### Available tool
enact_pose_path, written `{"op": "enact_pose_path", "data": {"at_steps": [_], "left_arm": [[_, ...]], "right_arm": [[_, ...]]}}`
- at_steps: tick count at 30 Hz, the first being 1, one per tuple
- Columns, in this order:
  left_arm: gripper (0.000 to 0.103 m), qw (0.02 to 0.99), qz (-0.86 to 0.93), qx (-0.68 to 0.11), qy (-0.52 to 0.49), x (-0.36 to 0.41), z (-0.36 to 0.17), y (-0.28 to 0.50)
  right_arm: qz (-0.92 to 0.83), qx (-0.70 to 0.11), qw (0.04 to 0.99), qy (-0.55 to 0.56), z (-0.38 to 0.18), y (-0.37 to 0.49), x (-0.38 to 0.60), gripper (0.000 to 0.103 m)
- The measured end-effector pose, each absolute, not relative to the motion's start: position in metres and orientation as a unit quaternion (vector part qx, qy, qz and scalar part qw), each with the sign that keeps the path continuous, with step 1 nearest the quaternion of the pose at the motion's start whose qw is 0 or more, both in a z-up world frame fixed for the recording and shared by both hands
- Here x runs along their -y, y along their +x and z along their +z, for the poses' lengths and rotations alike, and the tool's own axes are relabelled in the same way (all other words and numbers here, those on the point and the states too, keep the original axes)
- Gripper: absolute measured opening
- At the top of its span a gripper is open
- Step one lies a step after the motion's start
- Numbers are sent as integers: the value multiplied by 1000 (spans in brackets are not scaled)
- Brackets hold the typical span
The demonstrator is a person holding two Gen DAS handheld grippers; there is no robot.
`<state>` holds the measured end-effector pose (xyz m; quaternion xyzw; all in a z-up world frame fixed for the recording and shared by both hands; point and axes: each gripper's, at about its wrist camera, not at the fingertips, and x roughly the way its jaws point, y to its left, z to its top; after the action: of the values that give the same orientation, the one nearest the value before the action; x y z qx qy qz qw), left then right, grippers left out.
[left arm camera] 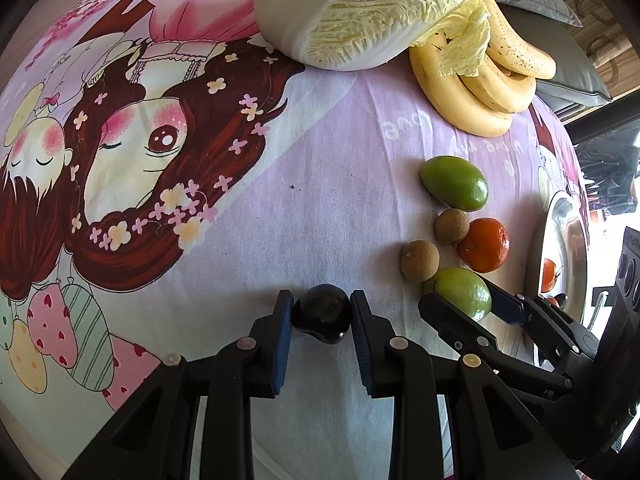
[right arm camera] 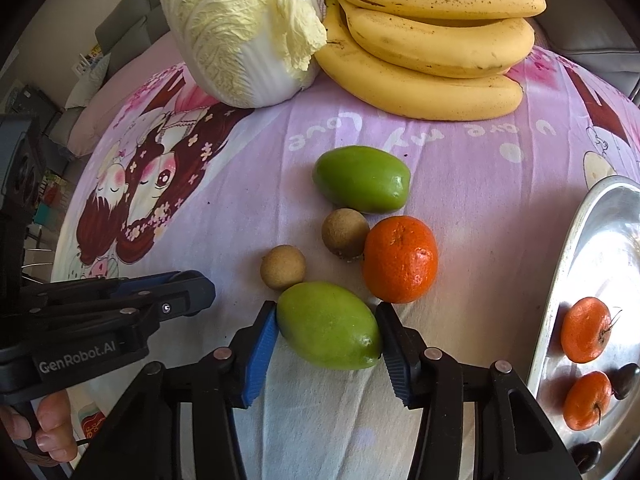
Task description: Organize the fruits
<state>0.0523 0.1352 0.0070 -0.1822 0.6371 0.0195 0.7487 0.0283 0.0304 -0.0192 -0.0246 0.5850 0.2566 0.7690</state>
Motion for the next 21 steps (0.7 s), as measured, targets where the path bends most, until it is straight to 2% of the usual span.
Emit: {"op": "enact_pose_path", "data": {"at_steps": [6, 21], "left_arm": [[30, 750, 20, -635, -183, -131, 13, 59], [30, 764, 18, -617, -187, -111, 43, 89]], "right_arm": [[262, -586, 767, -8, -14, 27, -24, 47], [265, -559, 783, 60, 16, 33, 11, 46]]}}
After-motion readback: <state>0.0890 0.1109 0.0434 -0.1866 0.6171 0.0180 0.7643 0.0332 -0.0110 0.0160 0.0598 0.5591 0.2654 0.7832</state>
